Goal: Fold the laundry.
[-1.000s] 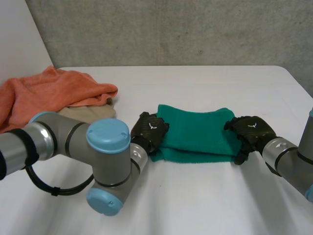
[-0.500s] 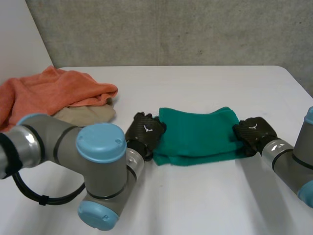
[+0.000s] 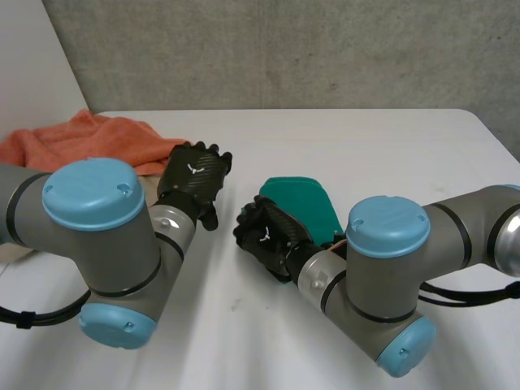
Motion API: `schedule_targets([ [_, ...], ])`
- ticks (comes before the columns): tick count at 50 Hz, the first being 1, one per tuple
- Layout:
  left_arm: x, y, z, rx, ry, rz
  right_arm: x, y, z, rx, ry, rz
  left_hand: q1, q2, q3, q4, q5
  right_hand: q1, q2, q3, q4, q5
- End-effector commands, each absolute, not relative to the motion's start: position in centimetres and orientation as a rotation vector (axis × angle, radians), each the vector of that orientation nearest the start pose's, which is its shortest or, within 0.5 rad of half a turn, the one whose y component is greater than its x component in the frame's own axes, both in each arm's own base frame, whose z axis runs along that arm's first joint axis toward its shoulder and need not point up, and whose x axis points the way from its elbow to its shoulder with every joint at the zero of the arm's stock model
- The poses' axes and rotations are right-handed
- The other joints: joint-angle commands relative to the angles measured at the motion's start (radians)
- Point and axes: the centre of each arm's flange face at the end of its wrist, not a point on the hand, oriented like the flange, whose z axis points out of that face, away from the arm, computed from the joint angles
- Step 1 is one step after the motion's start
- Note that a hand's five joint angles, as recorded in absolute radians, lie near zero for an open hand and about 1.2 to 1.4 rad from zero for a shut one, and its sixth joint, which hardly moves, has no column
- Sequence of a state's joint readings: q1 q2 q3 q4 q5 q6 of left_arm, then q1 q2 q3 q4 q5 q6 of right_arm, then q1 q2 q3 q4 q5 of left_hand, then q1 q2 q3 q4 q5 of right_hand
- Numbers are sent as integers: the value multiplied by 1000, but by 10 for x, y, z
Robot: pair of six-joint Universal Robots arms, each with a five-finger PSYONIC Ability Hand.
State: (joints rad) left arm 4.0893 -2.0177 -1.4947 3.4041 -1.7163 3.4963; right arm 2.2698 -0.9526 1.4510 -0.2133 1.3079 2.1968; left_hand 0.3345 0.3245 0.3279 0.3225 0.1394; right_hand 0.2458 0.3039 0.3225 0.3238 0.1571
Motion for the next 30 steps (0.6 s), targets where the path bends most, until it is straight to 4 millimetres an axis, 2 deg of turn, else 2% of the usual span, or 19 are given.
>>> schedule_targets([
  [1, -330, -253, 214, 957, 2136, -2231, 339, -234, 198, -1464, 1712, -1938, -36, -26, -29, -24, -15, -71, -129, -148, -149, -157],
  [3, -336, -256, 221, 943, 2117, -2273, 312, -257, 224, -1161, 1809, -1952, -39, -29, -32, -27, -18, -71, -129, -148, -149, -157],
  [5, -341, -257, 223, 937, 2122, -2300, 298, -268, 236, -982, 1840, -1938, -36, -26, -29, -24, -15, -71, -129, -148, -149, -157],
  [6, -345, -256, 223, 938, 2129, -2314, 286, -278, 244, -828, 1876, -1907, -39, -29, -32, -27, -18, -71, -129, -148, -149, -157],
  [10, -365, -250, 224, 945, 2170, -2383, 267, -289, 241, -647, 1976, -1803, -33, -23, -26, -21, -12, -71, -129, -148, -149, -157],
  [13, -380, -244, 214, 991, 2218, -2393, 262, -294, 234, -640, 2040, -1760, -30, -20, -23, -18, -9, -71, -129, -148, -149, -157],
  [18, -400, -232, 182, 1162, 2313, -2290, 268, -307, 200, -708, 2173, -1624, -30, -20, -23, -18, -9, -71, -129, -148, -149, -157],
  [26, -411, -241, 152, 1255, 2406, -2136, 275, -320, 170, -735, 2253, -1469, -33, -23, -26, -21, -12, -71, -129, -148, -149, -157],
  [30, -410, -247, 144, 1252, 2432, -2070, 277, -323, 165, -744, 2257, -1457, -24, -14, -18, -12, -4, -71, -129, -148, -149, -157],
])
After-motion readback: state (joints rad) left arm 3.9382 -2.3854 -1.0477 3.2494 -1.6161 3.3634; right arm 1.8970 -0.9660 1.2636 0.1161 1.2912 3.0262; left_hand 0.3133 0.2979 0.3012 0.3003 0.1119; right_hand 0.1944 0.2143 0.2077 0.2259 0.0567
